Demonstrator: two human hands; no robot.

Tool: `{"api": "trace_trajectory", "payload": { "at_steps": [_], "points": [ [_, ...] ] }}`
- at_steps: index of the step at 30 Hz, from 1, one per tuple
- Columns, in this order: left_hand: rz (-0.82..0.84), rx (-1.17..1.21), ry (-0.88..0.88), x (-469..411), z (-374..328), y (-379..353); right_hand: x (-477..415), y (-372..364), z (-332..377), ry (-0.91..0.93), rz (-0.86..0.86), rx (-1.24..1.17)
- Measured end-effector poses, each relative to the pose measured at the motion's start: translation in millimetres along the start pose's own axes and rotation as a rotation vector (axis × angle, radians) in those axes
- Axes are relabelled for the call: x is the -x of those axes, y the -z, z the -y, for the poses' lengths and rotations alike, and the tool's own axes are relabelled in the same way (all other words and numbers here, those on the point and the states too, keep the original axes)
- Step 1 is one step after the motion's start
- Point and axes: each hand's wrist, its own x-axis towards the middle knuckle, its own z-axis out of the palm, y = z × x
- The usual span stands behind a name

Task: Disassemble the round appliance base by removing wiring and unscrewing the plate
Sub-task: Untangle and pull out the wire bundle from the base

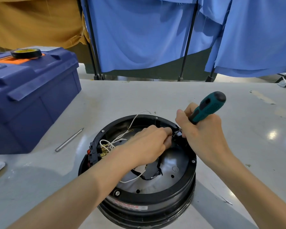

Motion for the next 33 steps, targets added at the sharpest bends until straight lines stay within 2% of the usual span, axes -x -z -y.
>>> {"api": "trace_trajectory", "payload": {
  "at_steps": [6,17,23,28,33],
  "points": [
    [0.006,-0.041,-0.007,0,0,0,2,-7,5,-0.101,-0.109,0.004],
    [0.037,-0.049,-0.015,-2,0,6,7,-13,-8,-0.156,-0.187,-0.239],
    [0.048,0.001,0.003,1,-1,8,11,-14,-4,-0.024,-0.179,-0.104],
    [0.045,0.009,0.014,2,-3,7,12,-13,1,-0.008,-0.191,-0.011],
    [0.051,0.021,0.02,2,-5,8,11,-13,2,0.026,-0.076,0.076]
  ]
}}
